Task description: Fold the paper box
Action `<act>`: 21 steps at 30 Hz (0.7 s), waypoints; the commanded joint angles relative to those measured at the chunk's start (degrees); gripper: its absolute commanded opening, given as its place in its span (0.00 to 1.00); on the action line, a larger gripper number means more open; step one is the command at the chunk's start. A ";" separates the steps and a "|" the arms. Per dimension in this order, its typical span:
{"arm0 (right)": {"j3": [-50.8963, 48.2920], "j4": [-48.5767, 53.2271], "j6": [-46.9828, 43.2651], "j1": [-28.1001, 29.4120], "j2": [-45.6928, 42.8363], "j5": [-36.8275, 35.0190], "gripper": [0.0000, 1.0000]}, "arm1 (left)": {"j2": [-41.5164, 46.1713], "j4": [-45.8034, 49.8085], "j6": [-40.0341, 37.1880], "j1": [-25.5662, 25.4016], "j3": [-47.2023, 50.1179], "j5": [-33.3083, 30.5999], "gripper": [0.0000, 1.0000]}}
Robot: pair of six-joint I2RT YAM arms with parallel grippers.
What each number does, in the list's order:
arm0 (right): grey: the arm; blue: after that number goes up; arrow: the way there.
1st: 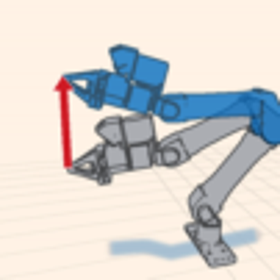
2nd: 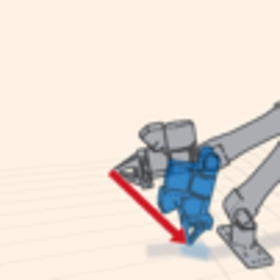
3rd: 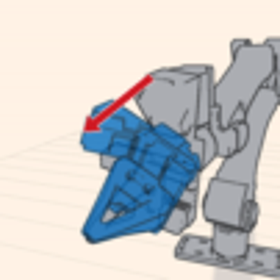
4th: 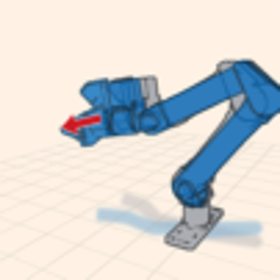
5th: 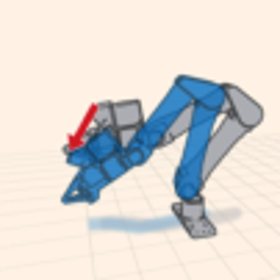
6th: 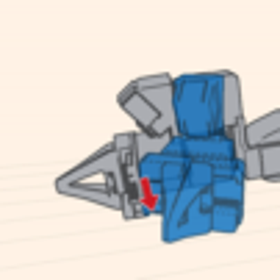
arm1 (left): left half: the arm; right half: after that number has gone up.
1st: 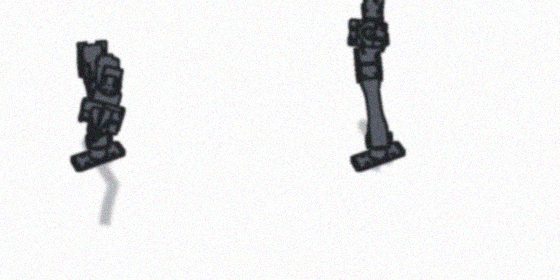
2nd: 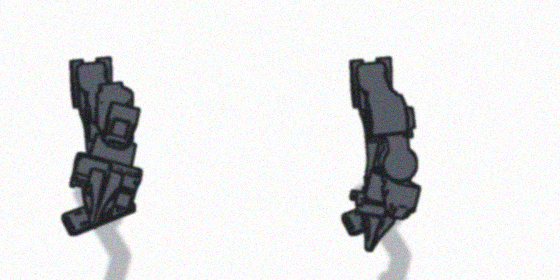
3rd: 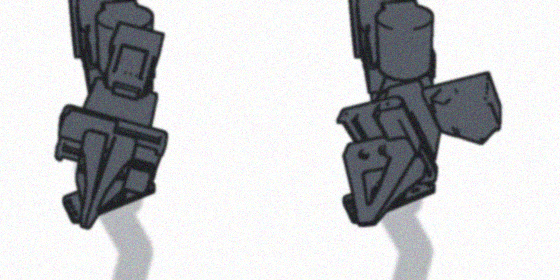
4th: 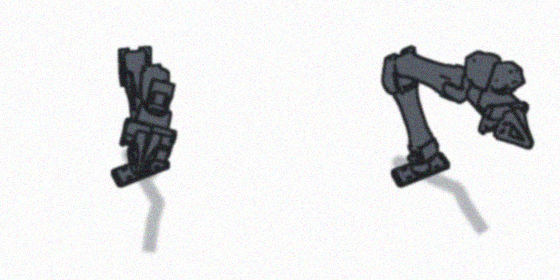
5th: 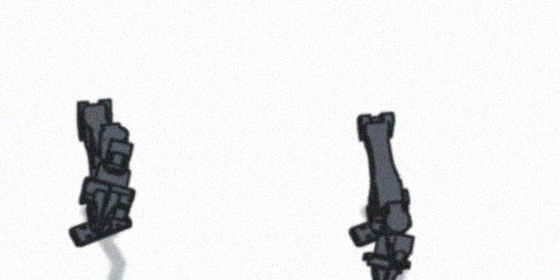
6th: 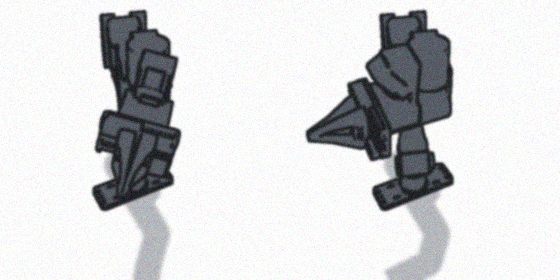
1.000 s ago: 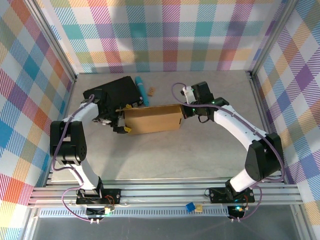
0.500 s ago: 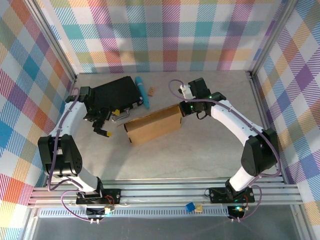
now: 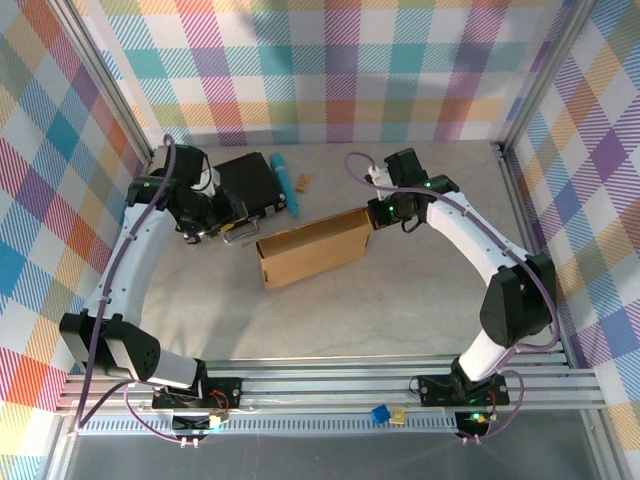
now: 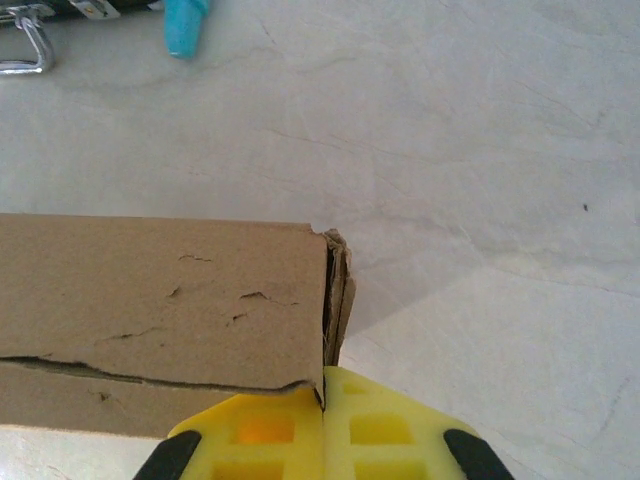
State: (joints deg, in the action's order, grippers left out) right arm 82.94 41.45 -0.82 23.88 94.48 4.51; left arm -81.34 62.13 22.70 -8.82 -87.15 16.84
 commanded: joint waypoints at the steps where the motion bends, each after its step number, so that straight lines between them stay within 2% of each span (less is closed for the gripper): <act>1: 1.35 5.91 -2.46 -0.72 1.41 0.85 0.00 | 3.09 3.41 -10.90 -2.32 -1.54 -5.74 0.35; 3: 1.51 6.07 -2.83 -1.02 1.50 1.23 0.00 | 4.02 3.87 -13.50 -4.54 -1.18 -9.00 0.37; 5: 2.06 6.39 -2.84 -1.25 1.83 1.84 0.00 | 4.63 3.79 -15.23 -5.06 -0.66 -8.73 0.41; 9: 4.47 7.98 -2.28 -1.21 3.64 2.77 0.00 | 6.20 2.24 -17.29 -5.85 -0.08 -3.27 0.45; 12: 6.11 8.55 -1.51 -1.27 4.86 3.25 0.00 | 8.15 2.19 -18.58 -7.84 0.93 -1.55 0.45; 18: 7.94 8.91 0.06 -0.68 6.07 3.95 0.00 | 13.89 5.29 -17.51 -8.67 4.50 -3.90 0.46; 21: 7.83 8.65 0.46 -0.07 6.25 3.76 0.00 | 16.26 7.74 -16.64 -8.97 6.68 -5.92 0.51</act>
State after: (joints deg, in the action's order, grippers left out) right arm 89.80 46.65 -1.74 23.24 99.39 8.01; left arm -67.22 66.24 6.28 -17.23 -82.41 12.71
